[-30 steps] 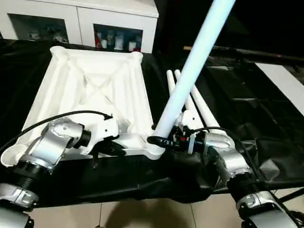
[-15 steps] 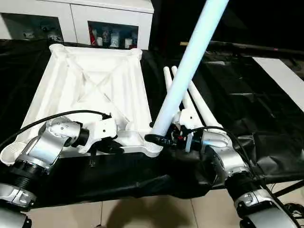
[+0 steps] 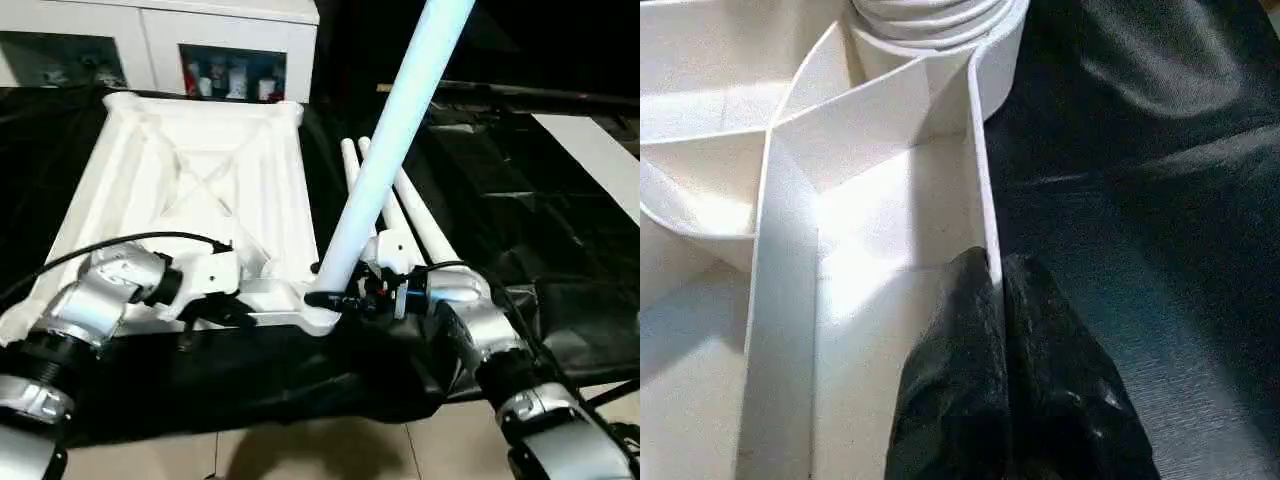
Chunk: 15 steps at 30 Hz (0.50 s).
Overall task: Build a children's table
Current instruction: Insert table leg to table base
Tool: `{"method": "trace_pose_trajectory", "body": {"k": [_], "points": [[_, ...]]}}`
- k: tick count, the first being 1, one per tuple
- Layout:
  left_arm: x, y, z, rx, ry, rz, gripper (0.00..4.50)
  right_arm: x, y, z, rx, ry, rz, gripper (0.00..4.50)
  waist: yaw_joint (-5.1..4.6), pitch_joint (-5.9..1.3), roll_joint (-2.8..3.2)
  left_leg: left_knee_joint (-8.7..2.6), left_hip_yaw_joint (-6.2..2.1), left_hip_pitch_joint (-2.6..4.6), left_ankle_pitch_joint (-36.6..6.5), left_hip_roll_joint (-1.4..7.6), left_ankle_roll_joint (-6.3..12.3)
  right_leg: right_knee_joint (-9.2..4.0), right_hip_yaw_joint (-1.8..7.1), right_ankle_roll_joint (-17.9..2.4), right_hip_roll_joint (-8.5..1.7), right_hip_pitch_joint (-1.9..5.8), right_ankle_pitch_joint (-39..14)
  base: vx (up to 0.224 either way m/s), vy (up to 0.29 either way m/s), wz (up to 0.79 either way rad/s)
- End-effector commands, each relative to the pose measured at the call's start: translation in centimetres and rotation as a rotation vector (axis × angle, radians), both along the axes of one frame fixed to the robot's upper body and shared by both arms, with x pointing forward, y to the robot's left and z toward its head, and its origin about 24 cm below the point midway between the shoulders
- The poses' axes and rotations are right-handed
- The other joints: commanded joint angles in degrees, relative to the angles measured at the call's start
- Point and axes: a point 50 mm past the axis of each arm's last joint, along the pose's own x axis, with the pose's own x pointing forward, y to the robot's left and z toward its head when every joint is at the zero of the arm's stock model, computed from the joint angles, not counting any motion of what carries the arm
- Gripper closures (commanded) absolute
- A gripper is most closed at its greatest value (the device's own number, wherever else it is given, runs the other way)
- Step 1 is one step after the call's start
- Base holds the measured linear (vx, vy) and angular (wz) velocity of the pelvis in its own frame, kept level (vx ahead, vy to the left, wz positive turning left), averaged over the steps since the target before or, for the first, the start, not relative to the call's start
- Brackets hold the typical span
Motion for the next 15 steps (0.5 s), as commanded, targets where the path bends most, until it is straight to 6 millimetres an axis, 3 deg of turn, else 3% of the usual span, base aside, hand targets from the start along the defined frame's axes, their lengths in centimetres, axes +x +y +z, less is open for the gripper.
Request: {"method": "trace_pose_trajectory", "body": {"k": [1, 4, 6, 7, 8, 10, 11, 12, 15], "points": [[-0.7, -0.8, -0.9, 0.089, 0.075, -0.135, 4.50, -4.1, -1.9, -7.5, -0.448, 0.201, 0.167, 2.63, -0.29, -0.54, 0.99, -3.18, -1.49, -0.24, -11.4, 3.45, 3.41, -4.36, 3.70, -10.8, -5.24, 0.27, -9.4, 0.000, 0.000, 0.00], [-0.6, -0.8, -0.9, 0.099, 0.073, -0.142, 4.50, -3.9, -1.9, -7.4, -0.469, 0.187, 0.182, 2.63, -0.66, -1.00, 0.92, -2.79, -1.28, -0.06, -8.6, 3.45, 4.16, -3.62, 3.54, -12.8, -5.11, 0.66, -3.1, 0.000, 0.000, 0.00], [-0.4, -0.8, -0.9, 0.099, 0.058, -0.127, 4.50, -3.4, -1.6, -7.1, -0.449, 0.188, 0.150, 2.63, -0.77, -1.08, 0.96, -2.81, -1.23, -0.03, -9.3, 3.51, 4.25, -3.68, 3.54, -13.3, -5.12, 0.66, -3.0, 0.000, 0.000, 0.00], [-0.3, -0.8, -1.0, 0.088, 0.049, -0.098, 4.50, -2.7, -1.2, -6.8, -0.395, 0.208, 0.064, 2.63, -0.80, -1.35, 0.99, -2.89, -1.30, 0.02, -10.8, 3.57, 3.77, -3.82, 3.58, -13.4, -5.25, 0.79, -5.4, 0.000, 0.000, 0.00], [-0.2, -0.8, -1.1, 0.068, 0.042, -0.061, 4.50, -1.9, -0.7, -6.4, -0.322, 0.242, -0.045, 2.63, -0.81, -1.11, 0.96, -3.03, -1.37, -0.06, -11.7, 3.62, 3.47, -4.01, 3.61, -13.3, -5.32, 0.65, -7.3, 0.000, 0.000, 0.00], [-0.1, -0.7, -1.3, 0.050, 0.036, -0.021, 4.50, -1.2, -0.4, -6.0, -0.241, 0.287, -0.149, 2.63, -0.89, -1.05, 1.04, -3.33, -1.80, -0.09, -16.3, 3.76, 1.50, -4.65, 3.98, -12.1, -5.83, 0.40, -16.3, 0.000, 0.000, 0.00], [-0.1, -0.5, -1.5, 0.038, 0.032, 0.027, 4.50, -0.5, -0.2, -5.8, -0.165, 0.332, -0.253, 2.63, -0.73, -1.49, 1.09, -3.30, -1.97, 0.03, -16.9, 3.82, 1.05, -4.77, 3.98, -11.6, -6.04, 0.56, -18.1, 0.000, 0.000, 0.00], [-0.4, 0.1, -1.9, 0.010, 0.032, 0.135, 4.50, 1.0, -0.3, -5.2, 0.012, 0.440, -0.488, 2.63, -0.70, -1.71, 1.02, -3.33, -2.22, -0.12, -17.1, 3.78, 0.43, -4.85, 4.07, -10.8, -6.21, 0.64, -20.4, 0.000, 0.000, 0.00], [-0.8, 0.8, -2.4, -0.029, 0.042, 0.232, 4.50, 2.1, -0.6, -4.5, 0.168, 0.525, -0.645, 2.63, -0.90, -2.24, 1.29, -3.59, -2.76, -0.70, -15.8, 3.88, -1.32, -4.31, 3.89, -10.2, -6.15, 0.98, -19.7, -0.048, -0.005, -0.21]]}}
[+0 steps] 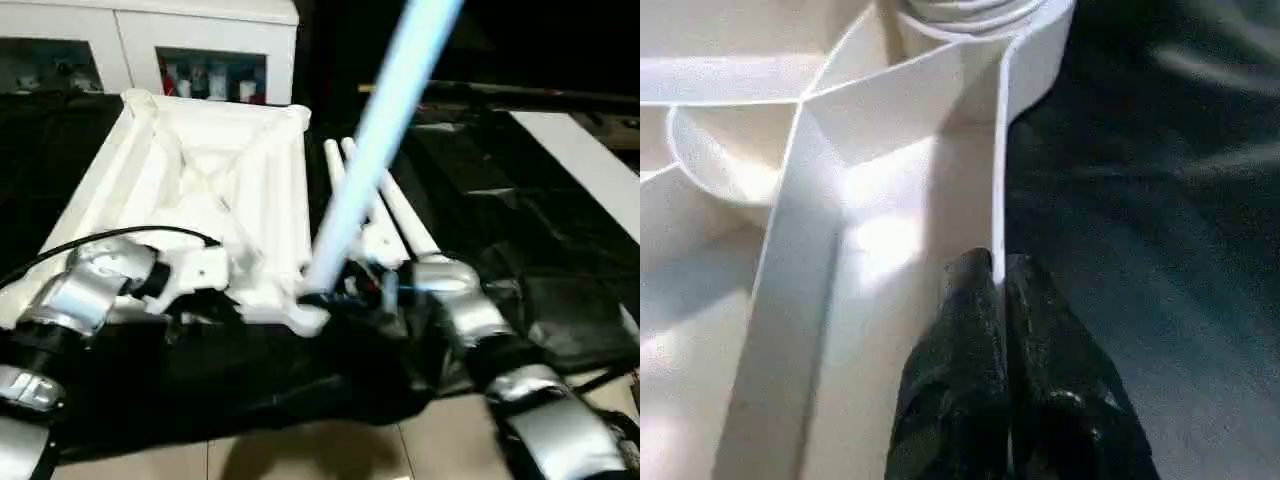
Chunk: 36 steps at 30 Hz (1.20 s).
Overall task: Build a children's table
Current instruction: Insert table leg to table base
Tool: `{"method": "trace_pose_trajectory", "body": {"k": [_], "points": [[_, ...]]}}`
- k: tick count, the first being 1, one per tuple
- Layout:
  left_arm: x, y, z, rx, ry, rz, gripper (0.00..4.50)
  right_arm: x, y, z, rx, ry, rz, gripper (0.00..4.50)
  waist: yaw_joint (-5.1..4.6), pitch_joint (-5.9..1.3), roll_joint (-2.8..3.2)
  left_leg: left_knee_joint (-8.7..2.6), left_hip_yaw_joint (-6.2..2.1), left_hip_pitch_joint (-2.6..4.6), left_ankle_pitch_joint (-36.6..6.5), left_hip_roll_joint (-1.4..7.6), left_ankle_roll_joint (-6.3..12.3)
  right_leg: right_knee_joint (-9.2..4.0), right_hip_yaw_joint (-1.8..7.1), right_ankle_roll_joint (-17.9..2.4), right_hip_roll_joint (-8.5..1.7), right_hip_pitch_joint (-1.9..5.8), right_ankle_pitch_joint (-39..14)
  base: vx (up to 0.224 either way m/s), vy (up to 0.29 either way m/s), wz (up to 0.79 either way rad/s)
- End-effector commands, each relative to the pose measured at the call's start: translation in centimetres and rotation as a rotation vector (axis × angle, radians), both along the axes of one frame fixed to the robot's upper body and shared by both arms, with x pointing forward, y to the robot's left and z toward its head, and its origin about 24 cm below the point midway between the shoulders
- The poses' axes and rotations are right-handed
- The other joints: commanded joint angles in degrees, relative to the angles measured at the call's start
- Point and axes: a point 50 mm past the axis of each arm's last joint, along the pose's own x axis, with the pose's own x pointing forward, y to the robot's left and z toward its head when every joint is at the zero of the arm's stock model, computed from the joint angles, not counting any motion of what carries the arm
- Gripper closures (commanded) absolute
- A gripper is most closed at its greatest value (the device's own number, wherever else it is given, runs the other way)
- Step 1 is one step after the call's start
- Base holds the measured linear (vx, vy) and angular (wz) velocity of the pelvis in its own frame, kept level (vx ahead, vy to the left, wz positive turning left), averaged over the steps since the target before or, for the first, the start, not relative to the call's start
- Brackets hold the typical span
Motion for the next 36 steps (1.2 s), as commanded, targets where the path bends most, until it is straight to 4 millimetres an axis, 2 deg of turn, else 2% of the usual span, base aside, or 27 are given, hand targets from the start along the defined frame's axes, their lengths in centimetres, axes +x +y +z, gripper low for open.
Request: {"method": "trace_pose_trajectory", "body": {"k": [1, 2, 3, 4, 5, 7, 10, 11, 12, 13, 14, 15, 16, 17, 19, 20, 21, 22, 24, 27, 28, 30, 31, 33, 36], "points": [[-1.7, -0.5, -2.4, -0.042, 0.118, 0.020, 4.50, 0.3, -3.2, -3.2, 0.036, 0.302, -0.323, 2.63, 0.15, -1.83, 1.77, -4.08, -2.29, -1.11, -14.6, 3.70, -1.32, -4.75, 3.55, -10.6, -5.93, 1.45, -16.6, -0.033, 0.009, -0.23], [-2.1, -0.1, -2.5, -0.044, 0.123, 0.043, 4.50, 1.0, -3.4, -2.4, 0.108, 0.306, -0.372, 2.63, 0.23, -1.96, 1.82, -4.13, -2.34, -1.10, -13.8, 3.64, -1.21, -4.62, 3.55, -10.9, -5.90, 1.64, -14.6, -0.033, 0.009, -0.23], [-2.2, 0.0, -2.6, -0.043, 0.124, 0.052, 4.50, 1.3, -3.5, -1.9, 0.141, 0.303, -0.390, 2.63, 0.26, -2.44, 1.88, -3.72, -2.08, -1.01, -11.7, 3.57, -0.63, -4.13, 3.45, -12.4, -5.65, 1.76, -8.8, 0.000, 0.000, 0.00], [-2.5, 0.5, -2.5, -0.029, 0.112, 0.086, 4.50, 2.3, -3.5, 0.0, 0.218, 0.248, -0.390, 2.63, 0.46, -2.64, 1.90, -3.11, -1.55, -0.60, -10.3, 3.39, 0.39, -3.88, 3.43, -13.5, -5.44, 1.39, -3.7, 0.000, 0.000, 0.00], [-2.5, 0.5, -2.5, -0.029, 0.112, 0.086, 4.50, 2.3, -3.5, 0.0, 0.218, 0.248, -0.390, 2.63, 0.35, -2.48, 1.81, -3.05, -1.39, -0.59, -10.0, 3.29, 0.93, -3.81, 3.40, -14.0, -5.19, 1.25, -2.3, 0.000, 0.000, 0.00], [-2.5, 0.8, -2.3, -0.018, 0.092, 0.108, 4.50, 3.0, -3.4, 1.6, 0.262, 0.190, -0.366, 2.63, 1.01, -2.67, 1.86, -2.50, -0.91, -0.40, -6.7, 3.02, 2.37, -3.34, 3.29, -15.1, -5.01, 1.30, 3.1, 0.000, 0.000, 0.00], [-2.3, 0.5, -1.9, -0.026, 0.047, 0.114, 4.50, 3.9, -3.5, 4.3, 0.323, 0.095, -0.335, 2.63, 1.34, -3.04, 1.68, -1.99, -0.76, -0.63, -2.8, 2.86, 3.54, -2.48, 3.17, -15.9, -4.87, 1.84, 9.3, 0.000, 0.000, 0.00], [-2.2, 0.5, -1.7, -0.023, 0.025, 0.128, 4.50, 4.1, -3.6, 5.1, 0.332, 0.067, -0.332, 2.63, 1.54, -3.32, 1.95, -1.69, -0.68, -0.63, 1.2, 2.76, 4.44, -1.85, 3.08, -16.3, -4.58, 2.01, 15.5, 0.000, 0.000, 0.00], [-2.2, 0.5, -1.7, -0.023, 0.023, 0.130, 4.50, 4.1, -3.6, 5.1, 0.334, 0.065, -0.332, 2.63, 1.60, -3.50, 1.87, -1.39, -0.53, -0.50, 2.3, 2.60, 4.80, -1.62, 3.05, -16.5, -4.36, 1.96, 18.0, 0.000, 0.000, 0.00], [-1.9, 0.8, -1.6, -0.017, -0.014, 0.168, 4.50, 4.3, -3.7, 6.2, 0.354, 0.037, -0.325, 2.63, 1.79, -3.60, 2.05, -1.12, -0.41, -0.57, 3.8, 2.35, 5.62, -1.28, 3.02, -16.8, -4.00, 2.03, 22.0, 0.000, 0.000, 0.00], [-1.7, 1.0, -1.5, -0.009, -0.031, 0.190, 4.50, 4.5, -3.8, 6.8, 0.365, 0.025, -0.321, 2.63, 1.86, -3.58, 1.98, -1.04, -0.38, -0.68, 4.4, 2.32, 6.05, -1.16, 2.98, -16.7, -3.88, 2.05, 23.4, 0.000, 0.000, 0.00], [-1.6, 1.4, -1.5, 0.000, -0.043, 0.209, 4.50, 4.5, -3.9, 7.3, 0.382, 0.012, -0.317, 2.63, 1.85, -3.58, 2.04, -0.98, -0.36, -0.76, 4.6, 2.26, 6.37, -1.04, 2.95, -16.8, -3.81, 2.04, 24.3, 0.000, 0.000, 0.00], [-1.4, 2.1, -1.4, 0.028, -0.072, 0.233, 4.50, 4.6, -4.1, 8.2, 0.403, -0.008, -0.307, 2.63, 1.92, -3.34, 2.34, -1.02, -0.39, -0.92, 2.0, 2.32, 6.42, -1.29, 2.97, -16.4, -4.09, 1.99, 21.8, 0.000, 0.000, 0.00], [-1.3, 2.2, -1.4, 0.033, -0.076, 0.235, 4.50, 4.6, -4.2, 8.3, 0.404, -0.011, -0.305, 2.63, 1.90, -3.29, 2.24, -1.08, -0.42, -0.91, 0.7, 2.42, 6.22, -1.50, 2.94, -16.2, -4.14, 1.98, 20.0, 0.000, 0.000, 0.00], [-1.1, 2.9, -1.1, 0.021, -0.116, 0.271, 4.50, 4.5, -4.4, 9.2, 0.413, -0.040, -0.275, 2.63, 1.89, -2.97, 2.28, -1.33, -0.55, -0.87, -4.6, 2.67, 3.86, -2.18, 3.02, -15.1, -4.48, 1.85, 10.0, 0.000, 0.000, 0.00], [-1.0, 3.0, -0.8, -0.004, -0.108, 0.292, 4.50, 4.4, -4.4, 9.5, 0.403, -0.051, -0.258, 2.63, 1.92, -2.97, 2.79, -1.37, -0.62, -0.78, -5.4, 2.77, 2.99, -2.21, 3.06, -15.0, -4.52, 1.80, 8.4, 0.000, 0.000, 0.00], [-1.0, 3.2, -0.6, -0.017, -0.102, 0.317, 4.23, 4.3, -4.3, 9.6, 0.388, -0.057, -0.245, 2.63, 1.85, -3.01, 2.65, -1.37, -0.57, -0.77, -5.6, 2.79, 2.30, -2.28, 3.05, -14.7, -4.44, 1.84, 7.5, 0.000, 0.000, 0.00], [-0.9, 3.5, -0.5, -0.015, -0.094, 0.349, 4.06, 4.3, -4.3, 9.6, 0.362, -0.068, -0.236, 2.63, 1.80, -2.98, 2.71, -1.40, -0.64, -0.75, -5.8, 2.84, 0.81, -2.22, 2.99, -14.2, -4.29, 1.74, 6.1, 0.000, 0.000, 0.00], [-0.8, 4.0, -0.3, 0.003, -0.100, 0.388, 3.95, 4.1, -4.3, 9.7, 0.323, -0.083, -0.227, 2.63, 1.64, -3.01, 2.59, -1.34, -0.61, -0.79, -6.3, 2.74, 0.07, -2.27, 2.99, -14.1, -4.19, 1.69, 5.1, 0.000, 0.000, 0.00], [-0.8, 4.2, 0.1, 0.019, -0.145, 0.371, 3.70, 4.0, -4.3, 9.9, 0.307, -0.094, -0.226, 2.63, 1.76, -3.05, 2.57, -1.16, -0.58, -0.73, -5.8, 2.58, 0.46, -2.34, 3.10, -13.3, -4.10, 1.61, 5.3, 0.000, 0.000, 0.00], [-0.9, 4.2, 0.6, 0.022, -0.192, 0.325, 3.53, 3.8, -4.3, 10.1, 0.293, -0.100, -0.220, 2.63, 1.84, -3.16, 2.52, -1.10, -0.68, -0.88, -5.1, 2.54, 0.73, -2.24, 3.08, -13.3, -4.07, 1.75, 6.2, 0.000, 0.000, 0.00], [-1.0, 4.1, 1.4, -0.010, -0.226, 0.278, 3.52, 3.6, -4.3, 10.1, 0.272, -0.098, -0.221, 2.63, 2.02, -3.24, 2.55, -0.97, -0.60, -0.71, -3.5, 2.48, 1.28, -1.95, 3.02, -13.3, -3.82, 1.61, 8.9, 0.000, 0.000, 0.00], [-0.8, 4.0, 2.2, -0.062, -0.246, 0.277, 3.52, 3.5, -4.3, 10.0, 0.259, -0.096, -0.217, 2.63, 2.16, -3.42, 2.45, -0.85, -0.47, -0.57, -2.4, 2.47, 1.53, -1.68, 2.99, -13.6, -3.69, 1.57, 11.1, 0.000, 0.000, 0.00], [-0.3, 3.8, 4.2, -0.210, -0.276, 0.290, 3.52, 3.2, -4.2, 9.9, 0.236, -0.073, -0.202, 2.63, 2.69, -3.49, 2.64, -0.72, -0.33, -0.53, -0.6, 2.25, 1.46, -1.29, 2.98, -14.4, -3.52, 1.56, 14.3, 0.000, 0.000, 0.00], [0.4, 3.5, 7.7, -0.442, -0.296, 0.327, 3.52, 2.7, -3.8, 10.0, 0.201, -0.040, -0.151, 2.63, 3.42, -3.53, 2.65, -0.64, -0.18, -0.32, -1.1, 2.17, 0.64, -1.21, 2.85, -15.0, -3.47, 1.58, 15.3, 0.000, 0.000, 0.00]]}}
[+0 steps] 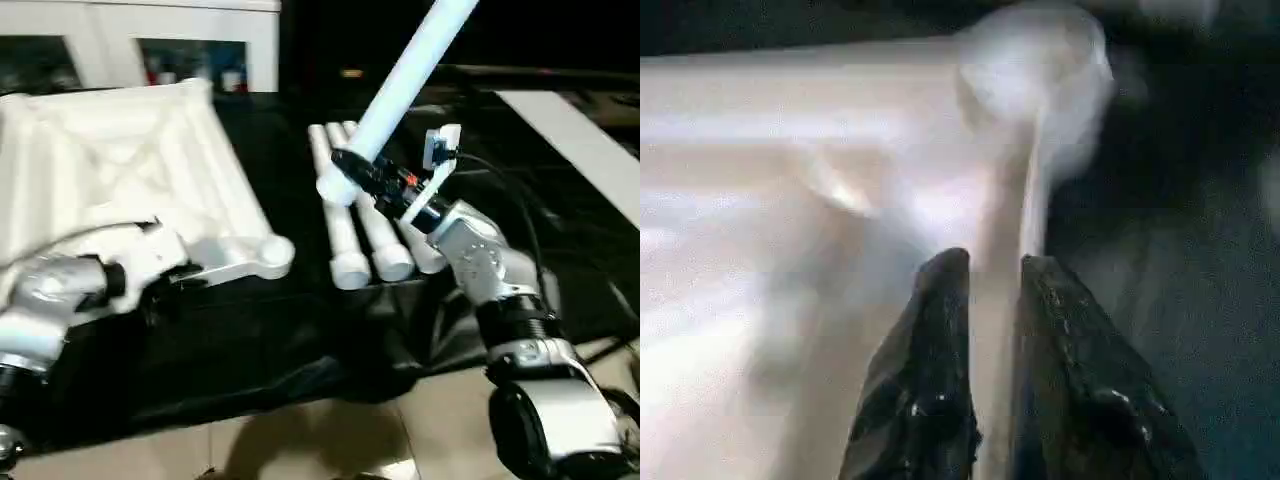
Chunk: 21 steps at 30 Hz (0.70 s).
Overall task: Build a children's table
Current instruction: Insert table leg to table base
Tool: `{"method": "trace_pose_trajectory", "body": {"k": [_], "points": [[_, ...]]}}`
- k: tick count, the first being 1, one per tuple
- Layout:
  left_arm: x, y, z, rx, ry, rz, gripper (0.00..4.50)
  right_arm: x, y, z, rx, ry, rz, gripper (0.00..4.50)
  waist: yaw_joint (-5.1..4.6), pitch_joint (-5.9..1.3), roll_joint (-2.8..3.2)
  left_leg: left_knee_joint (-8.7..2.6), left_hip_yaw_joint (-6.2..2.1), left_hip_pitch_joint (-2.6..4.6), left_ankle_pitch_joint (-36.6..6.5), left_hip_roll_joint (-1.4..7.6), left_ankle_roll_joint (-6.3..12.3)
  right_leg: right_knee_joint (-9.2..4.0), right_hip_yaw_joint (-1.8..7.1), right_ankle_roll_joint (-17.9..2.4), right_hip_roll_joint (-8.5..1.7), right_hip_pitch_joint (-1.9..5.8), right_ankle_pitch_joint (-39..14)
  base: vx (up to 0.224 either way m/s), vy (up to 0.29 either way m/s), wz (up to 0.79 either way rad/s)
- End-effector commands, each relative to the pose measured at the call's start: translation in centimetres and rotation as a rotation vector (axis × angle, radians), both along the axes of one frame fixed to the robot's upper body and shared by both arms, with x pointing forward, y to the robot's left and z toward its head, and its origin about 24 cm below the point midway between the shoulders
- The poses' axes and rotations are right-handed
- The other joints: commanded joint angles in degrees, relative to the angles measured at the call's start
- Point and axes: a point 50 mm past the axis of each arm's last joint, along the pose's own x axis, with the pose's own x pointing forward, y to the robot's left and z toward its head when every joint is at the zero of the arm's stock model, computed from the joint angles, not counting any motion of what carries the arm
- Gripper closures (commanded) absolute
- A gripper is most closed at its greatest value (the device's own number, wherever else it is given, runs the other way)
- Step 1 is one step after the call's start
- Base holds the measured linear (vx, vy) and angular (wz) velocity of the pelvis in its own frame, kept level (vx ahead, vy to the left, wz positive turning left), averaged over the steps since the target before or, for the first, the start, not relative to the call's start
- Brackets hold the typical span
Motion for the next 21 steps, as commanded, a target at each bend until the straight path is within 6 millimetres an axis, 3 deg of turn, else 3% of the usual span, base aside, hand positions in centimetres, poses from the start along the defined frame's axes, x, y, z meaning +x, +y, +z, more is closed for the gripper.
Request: {"method": "trace_pose_trajectory", "body": {"k": [1, 2, 4, 5, 7, 8, 9, 10, 11, 12, 13, 14, 16, 21], "points": [[0.6, -0.6, 4.2, -0.181, -0.085, -0.032, 3.52, -0.4, 0.1, 0.7, -0.042, -0.016, 0.050, 2.63, 0.37, -4.05, 2.03, -2.48, -0.30, 1.09, -2.2, 0.93, 0.78, -2.49, 3.13, -14.1, -4.56, 3.48, 12.9, 0.000, 0.000, 0.00], [0.6, -0.6, 4.2, -0.181, -0.085, -0.032, 3.52, -0.4, 0.1, 0.7, -0.042, -0.016, 0.050, 2.63, 0.36, -3.99, 1.95, -2.53, -0.28, 1.03, -2.8, 0.92, 0.38, -2.47, 3.14, -14.0, -4.55, 3.53, 12.1, 0.000, 0.000, 0.00], [1.3, -1.8, 6.6, -0.412, -0.019, -0.073, 3.34, -1.1, 0.7, 0.8, -0.068, -0.008, 0.170, 2.63, 0.83, -4.00, 2.00, -2.38, -0.25, 0.98, -3.2, 0.88, -0.48, -2.40, 3.01, -13.9, -4.48, 3.62, 10.6, 0.000, 0.000, 0.00], [2.7, -3.7, 8.2, -0.613, -0.037, -0.072, 3.34, -1.9, 1.0, 0.5, -0.098, 0.001, 0.280, 2.63, 0.95, -3.95, 1.85, -2.29, -0.24, 0.72, -3.6, 0.90, -0.75, -2.35, 2.94, -14.0, -4.42, 3.78, 10.2, 0.000, 0.000, 0.00], [3.4, -5.2, 9.2, -0.743, -0.021, -0.096, 3.17, -2.5, 1.2, 0.3, -0.124, 0.004, 0.357, 2.63, 1.91, -3.95, 1.86, -1.89, -0.04, 0.83, -4.8, 0.97, -0.55, -2.60, 2.94, -14.9, -4.63, 3.63, 10.3, 0.000, 0.000, 0.00], [3.6, -6.3, 9.6, -0.790, -0.006, -0.127, 3.17, -2.8, 1.3, 0.2, -0.138, 0.002, 0.398, 2.63, 2.02, -3.91, 1.67, -1.93, -0.21, 0.44, -4.6, 0.98, -0.38, -2.59, 2.92, -14.7, -4.80, 3.85, 9.8, 0.000, 0.000, 0.00], [3.6, -6.3, 9.6, -0.790, -0.006, -0.127, 3.13, -2.8, 1.3, 0.2, -0.138, 0.002, 0.398, 2.63, 1.95, -3.97, 1.47, -1.97, -0.27, 0.12, -4.6, 0.96, -0.42, -2.50, 2.86, -14.3, -4.84, 4.16, 9.1, 0.000, 0.000, 0.00], [3.9, -8.3, 9.8, -0.820, 0.029, -0.187, 3.01, -3.4, 1.4, 0.3, -0.134, 0.007, 0.461, 2.63, 1.85, -3.99, 1.01, -1.93, -0.39, -0.09, -4.1, 0.90, 0.07, -2.76, 2.88, -12.8, -4.95, 4.40, 7.1, 0.000, 0.000, 0.00], [4.0, -8.8, 9.8, -0.829, 0.038, -0.205, 2.88, -3.4, 1.4, 0.3, -0.130, 0.008, 0.472, 2.63, 2.17, -4.12, 1.22, -1.86, -0.45, 0.13, -3.7, 1.03, 0.19, -2.85, 2.87, -12.5, -5.16, 4.30, 6.9, 0.000, 0.000, 0.00], [4.0, -10.3, 10.1, -0.871, 0.082, -0.266, 2.81, -3.7, 1.4, 0.4, -0.121, 0.017, 0.507, 2.63, 1.92, -4.10, 0.84, -1.79, -0.36, -0.06, -3.1, 0.92, 0.48, -2.85, 2.89, -12.3, -5.03, 4.31, 6.7, 0.000, 0.000, 0.00], [3.9, -11.2, 10.3, -0.897, 0.111, -0.306, 2.77, -3.9, 1.4, 0.4, -0.117, 0.022, 0.530, 2.63, 2.19, -4.20, 1.05, -1.62, -0.35, 0.21, -2.9, 1.08, 0.74, -2.91, 2.90, -12.5, -5.21, 3.94, 6.6, 0.000, 0.000, 0.00], [3.9, -12.0, 10.4, -0.916, 0.144, -0.336, 2.69, -4.0, 1.3, 0.4, -0.123, 0.024, 0.550, 2.63, 2.04, -4.23, 0.79, -1.56, -0.36, -0.08, -2.4, 0.97, 0.92, -2.77, 2.84, -12.6, -5.04, 4.16, 7.0, 0.000, 0.000, 0.00], [3.8, -12.8, 10.5, -0.920, 0.185, -0.362, 2.45, -4.2, 1.3, 0.3, -0.134, 0.029, 0.573, 2.63, 2.07, -4.44, 0.84, -1.35, -0.50, -0.18, -0.8, 1.02, 1.58, -2.59, 2.60, -12.8, -5.17, 4.14, 9.0, 0.000, 0.000, 0.00], [3.2, -14.3, 11.2, -0.973, 0.279, -0.461, 2.01, -4.8, 1.2, 0.1, -0.166, 0.049, 0.634, 2.63, 1.96, -4.27, 0.78, -1.19, -0.53, -0.25, -1.5, 0.88, 1.59, -2.81, 2.60, -12.8, -5.15, 4.19, 7.4, 0.000, 0.000, 0.00]]}}
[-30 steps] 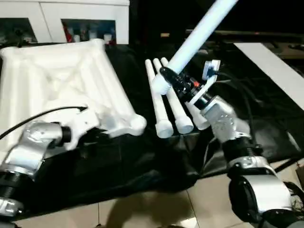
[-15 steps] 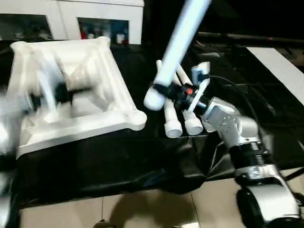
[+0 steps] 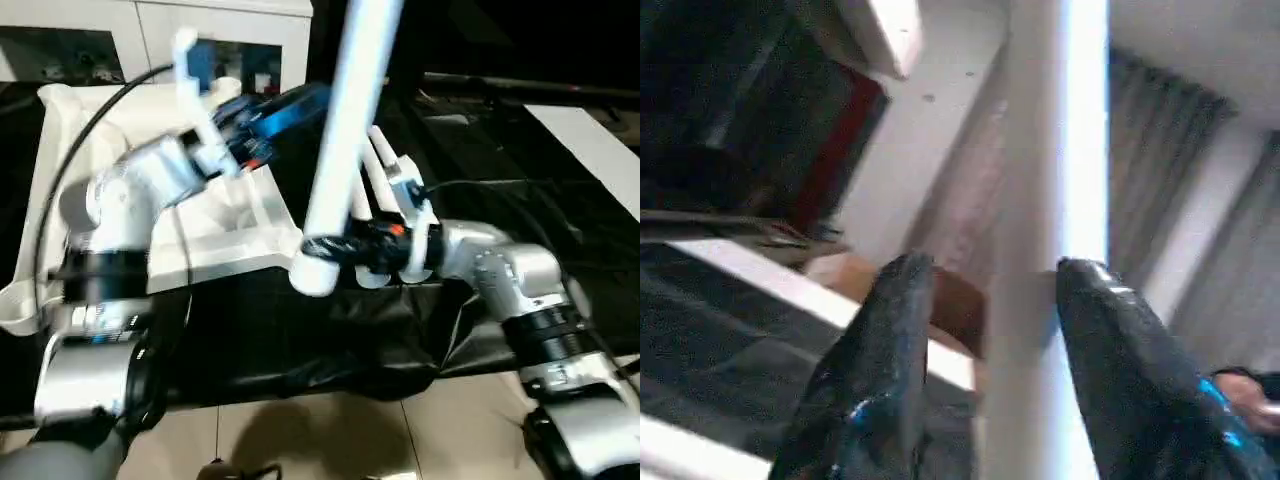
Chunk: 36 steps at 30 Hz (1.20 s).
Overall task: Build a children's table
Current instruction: Insert table leg to table base
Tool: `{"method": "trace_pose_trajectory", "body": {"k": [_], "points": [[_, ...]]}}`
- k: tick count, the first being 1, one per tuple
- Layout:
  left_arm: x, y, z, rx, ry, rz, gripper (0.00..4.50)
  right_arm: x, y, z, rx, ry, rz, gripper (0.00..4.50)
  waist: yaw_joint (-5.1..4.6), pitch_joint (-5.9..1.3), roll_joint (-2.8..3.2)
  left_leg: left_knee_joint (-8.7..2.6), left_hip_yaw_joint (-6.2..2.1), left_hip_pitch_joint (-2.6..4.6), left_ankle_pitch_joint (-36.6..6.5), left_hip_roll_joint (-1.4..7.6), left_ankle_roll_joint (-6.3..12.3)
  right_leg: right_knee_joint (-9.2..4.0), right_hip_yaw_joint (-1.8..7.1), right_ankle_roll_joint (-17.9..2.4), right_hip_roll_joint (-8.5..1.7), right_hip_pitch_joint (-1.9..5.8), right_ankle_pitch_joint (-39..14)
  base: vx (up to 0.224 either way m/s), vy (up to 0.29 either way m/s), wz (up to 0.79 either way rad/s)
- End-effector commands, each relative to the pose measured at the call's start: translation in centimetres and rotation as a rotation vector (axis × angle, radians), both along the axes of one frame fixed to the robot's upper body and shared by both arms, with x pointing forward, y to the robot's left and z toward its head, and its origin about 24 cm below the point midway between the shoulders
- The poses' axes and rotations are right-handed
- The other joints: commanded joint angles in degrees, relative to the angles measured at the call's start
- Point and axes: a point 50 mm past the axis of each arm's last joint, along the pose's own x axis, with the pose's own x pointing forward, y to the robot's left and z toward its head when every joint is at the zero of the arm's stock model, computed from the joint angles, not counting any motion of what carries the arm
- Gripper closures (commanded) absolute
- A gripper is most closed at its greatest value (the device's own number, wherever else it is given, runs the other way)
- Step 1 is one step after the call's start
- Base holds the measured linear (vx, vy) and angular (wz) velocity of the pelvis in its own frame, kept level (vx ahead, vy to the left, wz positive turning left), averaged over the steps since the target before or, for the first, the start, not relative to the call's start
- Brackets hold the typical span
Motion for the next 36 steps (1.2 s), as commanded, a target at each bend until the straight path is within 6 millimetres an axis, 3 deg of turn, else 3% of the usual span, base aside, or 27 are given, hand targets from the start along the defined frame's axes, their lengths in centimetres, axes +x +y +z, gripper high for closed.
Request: {"method": "trace_pose_trajectory", "body": {"k": [1, 5, 8, 13, 15, 18, 19, 22, 25, 36], "points": [[-0.7, -1.2, 0.9, -0.033, 0.014, -0.104, 1.97, -0.5, 0.2, 0.3, -0.014, -0.010, 0.055, 2.63, 0.32, -4.31, 0.84, -2.75, -0.38, 0.58, -1.8, 0.64, 1.38, -2.92, 2.96, -13.2, -4.95, 4.13, 6.2, 0.000, 0.000, 0.00], [-1.7, -1.3, 1.4, -0.080, -0.003, -0.193, 1.53, -0.5, 0.0, 0.0, -0.036, -0.002, 0.053, 2.63, 0.34, -4.20, 0.77, -2.77, -0.53, 0.54, -3.0, 0.66, 1.06, -3.26, 2.96, -12.4, -5.02, 4.08, 3.4, 0.000, 0.000, 0.00], [-2.1, -1.2, 1.2, -0.056, -0.024, -0.213, 1.49, -0.4, -0.1, -0.1, -0.051, 0.000, 0.044, 2.63, 0.24, -4.12, 0.84, -2.90, -0.71, 0.61, -3.4, 0.83, 0.41, -3.30, 2.90, -11.6, -5.05, 3.99, 1.6, 0.000, 0.000, 0.00], [-1.7, -1.5, 0.0, 0.078, -0.061, -0.094, 1.09, -0.2, -0.2, -0.1, -0.089, -0.014, 0.045, 2.63, 0.30, -4.16, 0.83, -2.83, -0.63, 0.88, -3.1, 0.91, 0.37, -3.47, 2.98, -10.6, -5.05, 3.79, 1.0, 0.000, 0.000, 0.00], [-1.3, -1.5, -0.2, 0.123, -0.068, -0.027, 1.58, -0.1, -0.2, -0.2, -0.108, -0.017, 0.042, 2.63, 0.45, -4.24, 0.56, -2.82, -0.72, 0.67, -2.4, 0.88, 0.40, -3.20, 2.90, -10.6, -4.99, 4.00, 1.8, 0.000, 0.000, 0.00], [-0.6, -1.3, -0.3, 0.146, -0.059, 0.053, 1.55, 0.1, -0.2, -0.3, -0.124, -0.017, 0.029, 2.63, 0.38, -4.28, 0.37, -2.74, -0.76, 0.43, -2.4, 0.74, 0.32, -3.19, 2.87, -10.0, -5.01, 4.15, 1.6, 0.000, 0.000, 0.00], [-0.4, -1.0, -0.3, 0.154, -0.058, 0.093, 1.92, 0.2, -0.3, -0.3, -0.131, -0.019, 0.019, 2.63, 0.36, -4.30, 0.21, -2.72, -0.76, 0.42, -2.2, 0.74, 0.39, -3.19, 2.88, -9.9, -5.04, 4.14, 1.5, 0.000, 0.000, 0.00], [-0.2, -0.7, -0.3, 0.151, -0.057, 0.121, 2.00, 0.3, -0.3, -0.3, -0.137, -0.023, 0.011, 2.63, 0.25, -4.26, 0.25, -2.65, -0.74, 0.40, -2.1, 0.67, 0.28, -3.20, 2.86, -9.8, -4.97, 4.04, 0.9, 0.000, 0.000, 0.00], [-0.1, -0.5, -0.3, 0.141, -0.049, 0.139, 2.47, 0.4, -0.3, -0.3, -0.139, -0.027, 0.006, 2.63, 0.23, -4.26, 0.18, -2.63, -0.75, 0.37, -2.0, 0.66, 0.36, -3.15, 2.83, -9.8, -4.96, 4.07, 1.1, 0.000, 0.000, 0.00], [0.2, -0.5, -0.1, 0.172, -0.096, 0.243, 2.78, 1.1, -0.2, -0.2, -0.145, -0.066, -0.047, 2.63, 0.21, -4.40, 0.35, -2.53, -0.83, 0.39, -1.7, 0.71, 0.44, -2.91, 2.78, -10.5, -4.92, 4.06, 2.4, 0.000, 0.000, 0.00]]}}
